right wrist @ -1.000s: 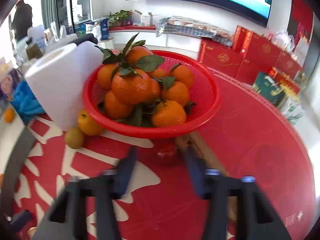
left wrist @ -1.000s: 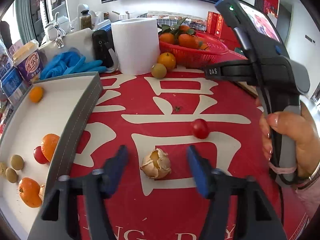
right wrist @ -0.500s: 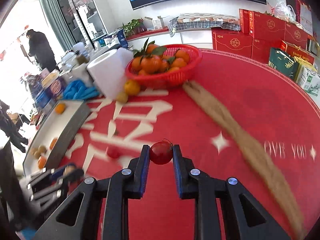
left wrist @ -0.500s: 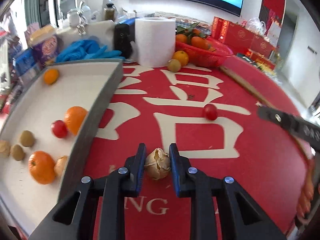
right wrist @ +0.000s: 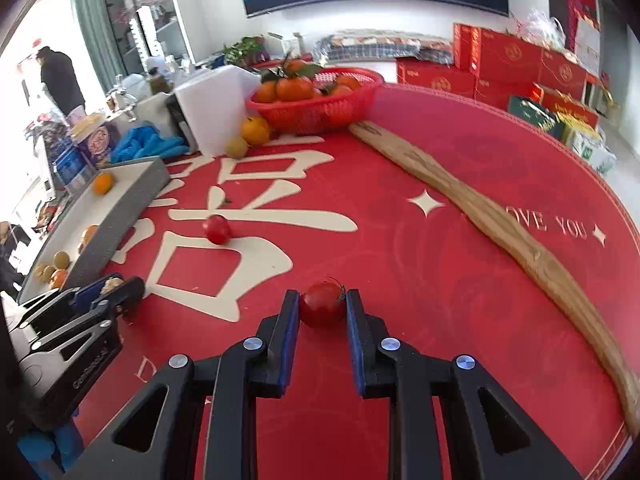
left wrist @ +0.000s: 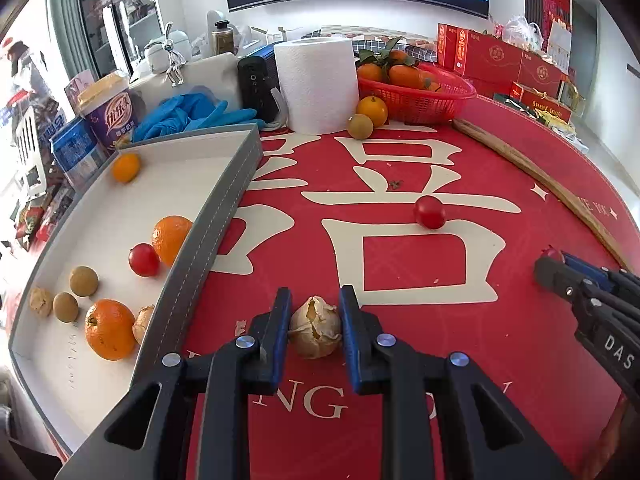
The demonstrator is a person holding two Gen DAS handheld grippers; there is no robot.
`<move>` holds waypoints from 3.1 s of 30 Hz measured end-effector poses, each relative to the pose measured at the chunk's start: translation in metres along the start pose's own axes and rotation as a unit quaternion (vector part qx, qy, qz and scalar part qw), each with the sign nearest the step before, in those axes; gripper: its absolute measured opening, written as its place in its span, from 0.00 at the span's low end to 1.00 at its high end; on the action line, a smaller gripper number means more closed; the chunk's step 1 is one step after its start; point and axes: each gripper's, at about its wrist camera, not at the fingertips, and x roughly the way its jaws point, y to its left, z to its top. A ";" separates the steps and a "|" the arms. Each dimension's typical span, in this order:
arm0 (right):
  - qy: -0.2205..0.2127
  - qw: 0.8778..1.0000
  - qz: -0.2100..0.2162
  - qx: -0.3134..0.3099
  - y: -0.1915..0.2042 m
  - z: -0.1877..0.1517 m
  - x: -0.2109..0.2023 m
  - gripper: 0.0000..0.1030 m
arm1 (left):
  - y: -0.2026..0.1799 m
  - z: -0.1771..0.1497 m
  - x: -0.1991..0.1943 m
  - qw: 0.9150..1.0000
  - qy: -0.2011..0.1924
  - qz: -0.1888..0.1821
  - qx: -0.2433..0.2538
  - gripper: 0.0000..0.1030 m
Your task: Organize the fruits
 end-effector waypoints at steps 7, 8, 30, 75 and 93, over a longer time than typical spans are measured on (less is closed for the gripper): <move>0.001 1.000 -0.012 -0.004 0.002 0.000 0.000 0.23 | -0.001 0.000 0.000 1.000 0.000 0.001 0.001 0.25; 0.000 1.000 -0.011 -0.003 0.002 -0.001 0.000 0.23 | -0.001 0.000 0.000 1.000 0.000 0.001 0.001 0.25; 0.000 1.000 -0.008 0.000 0.001 0.000 0.000 0.23 | -0.001 0.000 0.000 1.000 0.000 0.002 0.002 0.25; 0.000 1.000 -0.014 -0.005 0.004 0.000 0.001 0.23 | -0.003 0.000 0.000 1.000 -0.001 0.012 0.011 0.25; -0.001 1.000 -0.005 0.003 0.000 0.000 0.000 0.23 | -0.005 0.000 0.000 1.000 0.000 0.018 0.003 0.25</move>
